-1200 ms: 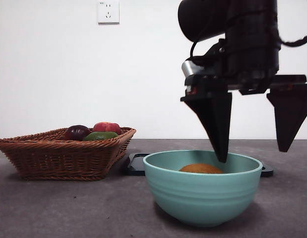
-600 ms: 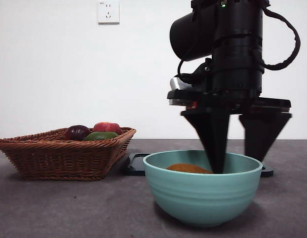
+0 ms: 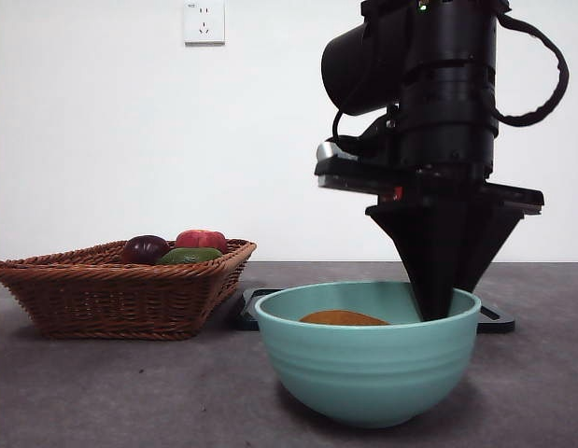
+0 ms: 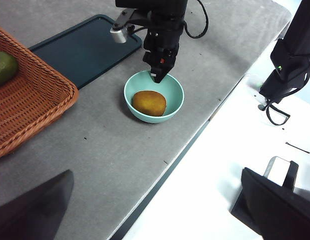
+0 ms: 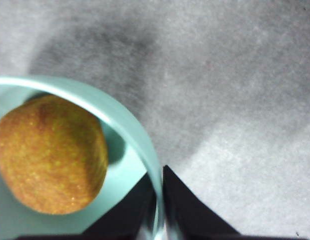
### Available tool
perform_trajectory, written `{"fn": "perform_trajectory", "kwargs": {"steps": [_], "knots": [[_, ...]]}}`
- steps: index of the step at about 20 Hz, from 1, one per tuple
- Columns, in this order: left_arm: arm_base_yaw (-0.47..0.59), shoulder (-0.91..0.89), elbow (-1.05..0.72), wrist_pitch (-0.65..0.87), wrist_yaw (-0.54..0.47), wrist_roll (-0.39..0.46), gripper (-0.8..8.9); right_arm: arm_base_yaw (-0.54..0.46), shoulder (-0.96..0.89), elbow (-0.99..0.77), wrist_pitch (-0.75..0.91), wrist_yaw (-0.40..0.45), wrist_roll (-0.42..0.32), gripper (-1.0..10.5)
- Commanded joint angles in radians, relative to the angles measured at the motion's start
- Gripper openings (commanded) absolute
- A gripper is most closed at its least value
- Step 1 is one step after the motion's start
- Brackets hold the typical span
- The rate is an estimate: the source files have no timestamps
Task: Pick up the wifruite, put it on the bowl, pick up the plate, put it on desk
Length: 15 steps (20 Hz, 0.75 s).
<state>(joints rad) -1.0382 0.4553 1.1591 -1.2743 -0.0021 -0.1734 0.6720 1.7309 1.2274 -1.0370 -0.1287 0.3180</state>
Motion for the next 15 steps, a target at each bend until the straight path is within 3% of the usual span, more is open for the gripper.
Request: {"fn": "perform_trajectory", "kwargs": {"steps": [1,15], "knots": [[-0.009,0.000,0.012,0.018,-0.003,0.008,6.25,-0.005,0.023,0.056,-0.007,-0.002,-0.007,0.1],[-0.009,0.000,0.012,0.022,-0.003,0.008,6.25,-0.209,0.119,0.427,-0.130,-0.004,-0.047,0.1]]}}
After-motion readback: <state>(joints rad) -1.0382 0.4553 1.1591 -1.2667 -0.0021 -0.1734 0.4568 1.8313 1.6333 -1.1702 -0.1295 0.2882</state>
